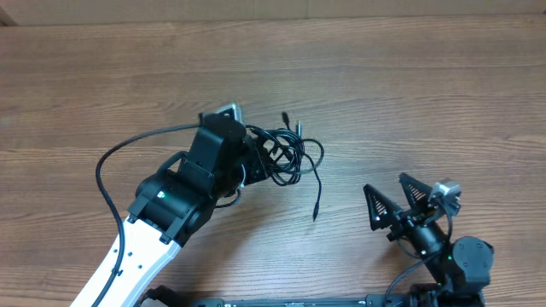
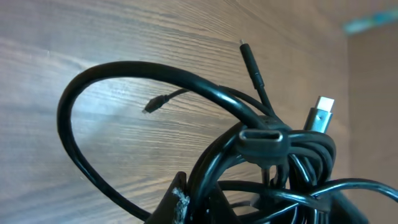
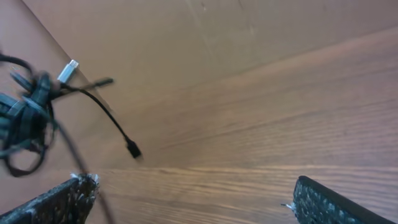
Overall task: Untangle cables
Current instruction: 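Bring the right gripper toward the lifted bundle held by the left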
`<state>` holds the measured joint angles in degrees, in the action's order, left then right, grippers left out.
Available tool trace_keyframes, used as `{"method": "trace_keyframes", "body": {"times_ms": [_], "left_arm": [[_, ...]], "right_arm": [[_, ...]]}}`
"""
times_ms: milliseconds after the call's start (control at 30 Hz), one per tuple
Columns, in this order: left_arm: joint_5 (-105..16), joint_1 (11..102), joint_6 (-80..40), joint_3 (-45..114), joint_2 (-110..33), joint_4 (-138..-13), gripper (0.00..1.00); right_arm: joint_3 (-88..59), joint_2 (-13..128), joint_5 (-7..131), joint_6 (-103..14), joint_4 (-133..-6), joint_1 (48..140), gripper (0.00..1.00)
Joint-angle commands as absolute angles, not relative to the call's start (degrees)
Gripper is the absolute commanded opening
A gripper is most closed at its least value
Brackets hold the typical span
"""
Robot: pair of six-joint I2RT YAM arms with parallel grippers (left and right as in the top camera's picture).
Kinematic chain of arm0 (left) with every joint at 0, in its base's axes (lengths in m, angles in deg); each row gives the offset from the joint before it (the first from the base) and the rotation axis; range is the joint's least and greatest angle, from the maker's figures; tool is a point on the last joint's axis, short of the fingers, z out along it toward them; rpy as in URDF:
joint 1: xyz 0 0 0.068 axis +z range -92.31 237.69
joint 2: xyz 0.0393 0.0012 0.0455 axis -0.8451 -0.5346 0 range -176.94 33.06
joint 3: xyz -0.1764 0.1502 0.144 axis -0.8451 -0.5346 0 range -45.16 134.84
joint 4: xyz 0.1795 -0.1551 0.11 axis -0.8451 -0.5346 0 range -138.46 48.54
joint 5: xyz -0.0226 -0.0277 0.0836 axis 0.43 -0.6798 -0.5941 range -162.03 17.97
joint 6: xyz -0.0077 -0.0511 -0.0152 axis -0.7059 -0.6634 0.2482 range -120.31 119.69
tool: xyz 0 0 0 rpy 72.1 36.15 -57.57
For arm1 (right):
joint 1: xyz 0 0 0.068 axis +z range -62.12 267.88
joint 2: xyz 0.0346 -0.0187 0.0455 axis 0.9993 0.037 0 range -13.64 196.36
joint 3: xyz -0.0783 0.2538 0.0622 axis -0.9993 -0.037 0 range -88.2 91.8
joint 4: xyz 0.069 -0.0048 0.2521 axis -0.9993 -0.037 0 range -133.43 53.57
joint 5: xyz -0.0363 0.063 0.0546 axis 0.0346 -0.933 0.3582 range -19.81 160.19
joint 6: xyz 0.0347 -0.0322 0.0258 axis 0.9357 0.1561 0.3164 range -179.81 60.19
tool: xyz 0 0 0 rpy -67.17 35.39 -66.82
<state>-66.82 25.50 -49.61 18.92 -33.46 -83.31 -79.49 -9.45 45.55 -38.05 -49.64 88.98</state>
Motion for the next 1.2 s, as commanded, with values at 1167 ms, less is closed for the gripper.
{"method": "trace_keyframes", "body": {"times_ms": [1167], "left_arm": [[-62.34, 18.44, -95.82, 19.62, -33.19, -67.22, 0.04]], "right_arm": [[-45.07, 18.26, 22.58, -37.59, -68.20, 88.94, 0.84]]}}
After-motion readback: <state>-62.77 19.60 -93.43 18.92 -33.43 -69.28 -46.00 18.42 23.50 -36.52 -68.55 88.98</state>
